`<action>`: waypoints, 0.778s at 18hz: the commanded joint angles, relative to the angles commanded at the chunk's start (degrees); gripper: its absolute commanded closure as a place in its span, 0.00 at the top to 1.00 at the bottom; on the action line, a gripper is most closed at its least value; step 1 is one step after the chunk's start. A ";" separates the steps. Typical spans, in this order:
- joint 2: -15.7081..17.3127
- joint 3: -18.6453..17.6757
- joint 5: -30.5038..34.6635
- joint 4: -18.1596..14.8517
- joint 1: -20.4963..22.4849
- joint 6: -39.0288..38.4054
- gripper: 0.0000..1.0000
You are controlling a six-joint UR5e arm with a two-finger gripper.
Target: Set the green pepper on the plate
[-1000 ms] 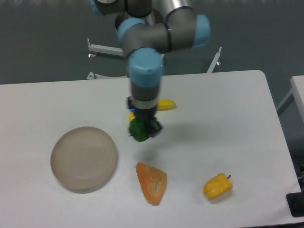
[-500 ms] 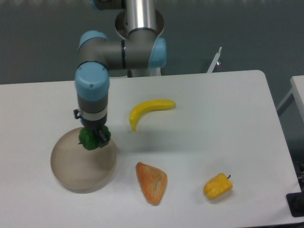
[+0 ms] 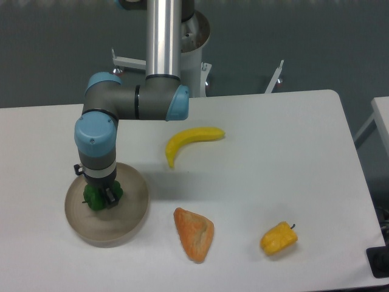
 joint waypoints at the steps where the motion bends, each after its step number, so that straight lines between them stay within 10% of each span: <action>1: 0.53 0.17 0.18 -0.17 0.00 -0.52 1.00; 7: 5.01 0.35 0.71 -0.88 0.70 -0.44 1.00; 14: 13.79 -6.76 5.71 -1.58 11.76 3.41 1.00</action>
